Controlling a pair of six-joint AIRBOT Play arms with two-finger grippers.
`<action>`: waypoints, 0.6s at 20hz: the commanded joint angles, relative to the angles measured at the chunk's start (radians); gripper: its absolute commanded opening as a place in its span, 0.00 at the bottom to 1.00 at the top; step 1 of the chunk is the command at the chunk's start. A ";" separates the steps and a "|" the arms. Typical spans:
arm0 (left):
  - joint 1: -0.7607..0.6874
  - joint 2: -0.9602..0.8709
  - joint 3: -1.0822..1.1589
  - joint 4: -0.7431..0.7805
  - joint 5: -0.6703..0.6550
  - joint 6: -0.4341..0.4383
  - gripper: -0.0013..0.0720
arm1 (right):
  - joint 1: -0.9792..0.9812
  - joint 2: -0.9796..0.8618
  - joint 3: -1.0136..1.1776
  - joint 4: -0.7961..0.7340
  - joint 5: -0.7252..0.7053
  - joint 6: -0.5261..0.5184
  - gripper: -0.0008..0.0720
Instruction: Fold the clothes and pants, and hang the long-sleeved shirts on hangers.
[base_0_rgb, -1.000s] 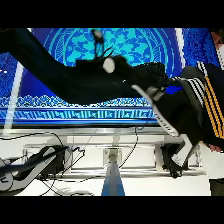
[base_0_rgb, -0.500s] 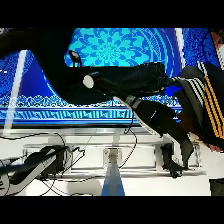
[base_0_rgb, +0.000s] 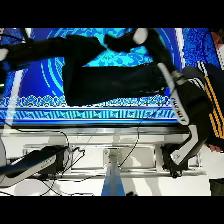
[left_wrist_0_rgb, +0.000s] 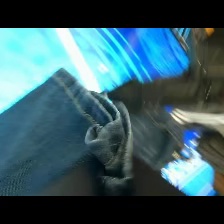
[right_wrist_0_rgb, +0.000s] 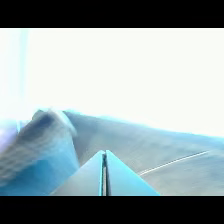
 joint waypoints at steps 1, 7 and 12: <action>-0.149 -0.074 0.000 0.002 -0.034 -0.069 0.96 | -0.121 0.070 0.000 -0.008 0.021 -0.047 0.07; -0.031 -0.048 0.000 0.033 -0.056 -0.069 0.96 | -0.179 0.148 0.000 -0.014 0.109 -0.236 0.07; 0.297 -0.044 -0.024 0.314 -0.099 -0.132 0.96 | -0.178 0.153 0.000 -0.013 0.196 -0.266 0.07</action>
